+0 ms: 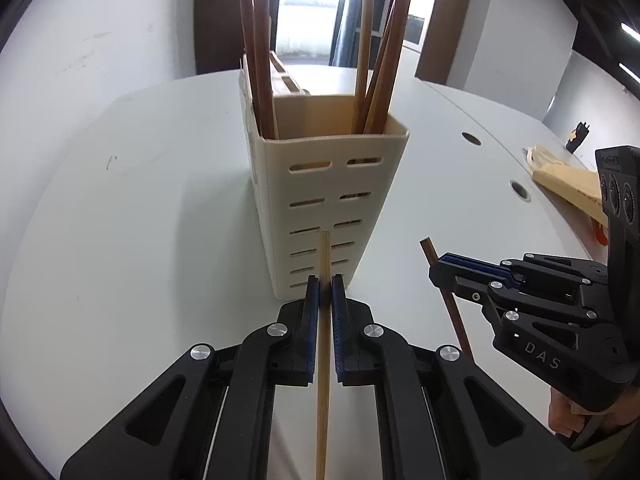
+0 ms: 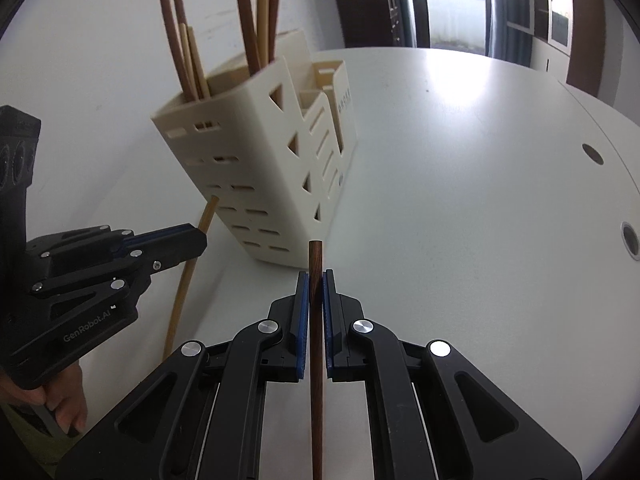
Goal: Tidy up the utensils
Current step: 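Lift both chopsticks with both tools and lower them into the holder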
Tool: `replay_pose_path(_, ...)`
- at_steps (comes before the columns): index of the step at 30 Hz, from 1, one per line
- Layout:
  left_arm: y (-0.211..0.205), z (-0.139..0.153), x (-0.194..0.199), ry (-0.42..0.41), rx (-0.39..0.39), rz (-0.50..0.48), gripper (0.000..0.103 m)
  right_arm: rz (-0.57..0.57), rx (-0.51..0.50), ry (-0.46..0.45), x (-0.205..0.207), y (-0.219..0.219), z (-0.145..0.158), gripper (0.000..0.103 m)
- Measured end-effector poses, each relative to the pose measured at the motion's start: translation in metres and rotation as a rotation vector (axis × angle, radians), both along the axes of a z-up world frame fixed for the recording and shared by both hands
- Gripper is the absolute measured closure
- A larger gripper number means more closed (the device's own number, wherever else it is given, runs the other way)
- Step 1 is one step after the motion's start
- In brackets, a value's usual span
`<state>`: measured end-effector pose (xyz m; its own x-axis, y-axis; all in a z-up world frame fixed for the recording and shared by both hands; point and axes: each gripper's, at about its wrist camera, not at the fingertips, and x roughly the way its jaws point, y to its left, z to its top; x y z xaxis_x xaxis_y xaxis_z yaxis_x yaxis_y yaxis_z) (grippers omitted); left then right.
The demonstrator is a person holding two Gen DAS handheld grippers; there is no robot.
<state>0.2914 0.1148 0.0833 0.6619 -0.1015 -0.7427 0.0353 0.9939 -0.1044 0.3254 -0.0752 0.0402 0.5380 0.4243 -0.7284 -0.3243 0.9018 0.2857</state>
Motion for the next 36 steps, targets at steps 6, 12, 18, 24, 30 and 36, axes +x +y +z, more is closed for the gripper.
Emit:
replay_pose_path(6,0.004,0.021,-0.021,-0.096,0.011,0.019,0.097,-0.009,0.036,-0.095,-0.013,0.0,0.029,0.096)
replay_pose_path(12,0.0,0.043,-0.041,-0.178,0.036,0.021,0.097,-0.015,0.013,-0.16,-0.019,0.006,0.044,0.096)
replay_pose_path(18,0.003,0.068,-0.042,-0.267,0.079,0.051,0.097,-0.012,0.045,-0.252,-0.028,0.005,0.082,0.096)
replay_pose_path(24,0.002,0.091,-0.044,-0.348,0.096,0.031,0.097,-0.002,0.065,-0.307,-0.024,0.012,0.095,0.096)
replay_pose_path(30,-0.014,0.105,-0.036,-0.434,0.115,0.01,0.097,-0.001,0.093,-0.361,-0.02,0.012,0.107,0.096)
replay_pose_path(36,-0.009,0.12,-0.026,-0.497,0.109,0.041,0.097,-0.046,0.13,-0.455,-0.016,0.003,0.125,0.096)
